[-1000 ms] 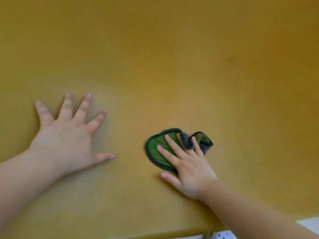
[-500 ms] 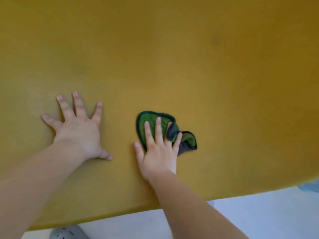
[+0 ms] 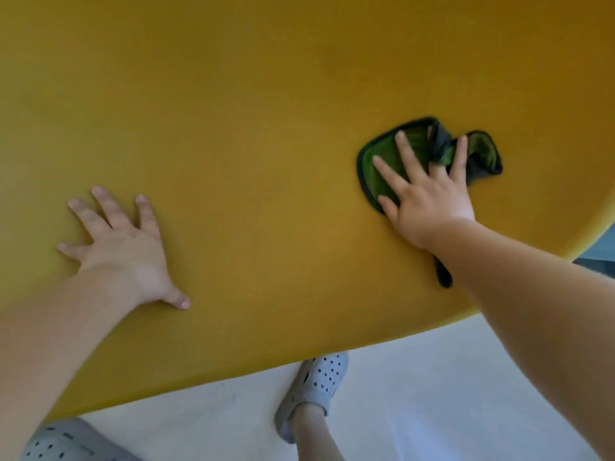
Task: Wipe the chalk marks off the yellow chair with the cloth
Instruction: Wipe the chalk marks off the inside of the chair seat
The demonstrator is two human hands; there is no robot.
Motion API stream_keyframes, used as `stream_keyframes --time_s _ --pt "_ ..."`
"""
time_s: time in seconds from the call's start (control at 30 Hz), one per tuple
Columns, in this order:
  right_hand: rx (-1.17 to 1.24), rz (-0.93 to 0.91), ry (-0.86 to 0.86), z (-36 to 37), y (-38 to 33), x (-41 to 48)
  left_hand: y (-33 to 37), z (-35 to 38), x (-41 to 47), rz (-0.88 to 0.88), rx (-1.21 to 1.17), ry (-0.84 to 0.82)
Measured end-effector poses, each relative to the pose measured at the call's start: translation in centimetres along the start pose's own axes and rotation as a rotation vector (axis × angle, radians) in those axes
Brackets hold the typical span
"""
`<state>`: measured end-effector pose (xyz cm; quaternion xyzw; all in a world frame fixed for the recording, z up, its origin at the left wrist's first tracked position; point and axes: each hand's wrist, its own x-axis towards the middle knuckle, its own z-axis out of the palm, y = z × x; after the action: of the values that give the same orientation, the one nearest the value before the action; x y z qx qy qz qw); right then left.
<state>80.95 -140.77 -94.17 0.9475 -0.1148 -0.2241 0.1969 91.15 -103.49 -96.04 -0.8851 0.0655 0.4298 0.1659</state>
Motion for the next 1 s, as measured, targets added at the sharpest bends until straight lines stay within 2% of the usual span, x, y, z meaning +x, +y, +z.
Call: stream_keyframes --time_s 0.07,0.17,0.27,0.33,0.43,0.5,0.53,0.57,0.67,0.73,0.8,0.9,1.0 --pt "-0.039 0.083 0.01 -0.9 -1.1 1.8 0.3 0.0 0.0 -0.019 -0.016 -0.008" --pt "0.188 0.188 -0.015 -0.8 -7.6 3.2 -0.4 0.3 0.1 0.001 -0.014 0.034" --pt "0.459 -0.01 -0.132 -1.2 -16.6 0.8 -0.7 0.3 0.0 0.02 -0.008 0.05" --pt "0.548 -0.193 -0.221 -1.3 -20.4 -3.1 -0.5 0.3 0.1 0.008 -0.003 0.034" --pt "0.524 -0.448 -0.271 -0.3 -20.4 -7.5 -0.4 0.7 0.5 0.008 0.001 0.048" --pt "0.455 -0.578 -0.197 0.9 -17.9 -7.5 -0.7 0.7 0.6 0.022 0.002 0.058" --pt "0.415 -0.574 -0.152 1.5 -16.3 -6.9 -0.8 0.6 0.5 0.028 0.005 0.063" --pt "0.379 -0.501 -0.113 2.0 -14.4 -6.0 -0.8 0.4 0.4 0.031 0.011 0.068" --pt "0.295 -0.11 -0.094 2.4 -9.0 -3.4 -1.0 0.0 0.4 0.046 0.044 0.07" --pt "0.246 0.019 -0.125 1.8 -9.2 -2.8 -2.1 -0.5 0.3 0.108 0.092 0.057" --pt "0.312 0.147 -0.175 0.7 -13.1 -2.1 -4.4 -1.7 0.0 0.204 0.145 0.052" --pt "0.539 0.308 -0.212 -2.4 -21.8 -0.3 -9.9 -4.8 -1.2 0.292 0.217 0.194" --pt "0.719 0.29 -0.265 -7.5 -30.9 1.1 -16.1 -7.7 -3.2 0.308 0.294 0.308"
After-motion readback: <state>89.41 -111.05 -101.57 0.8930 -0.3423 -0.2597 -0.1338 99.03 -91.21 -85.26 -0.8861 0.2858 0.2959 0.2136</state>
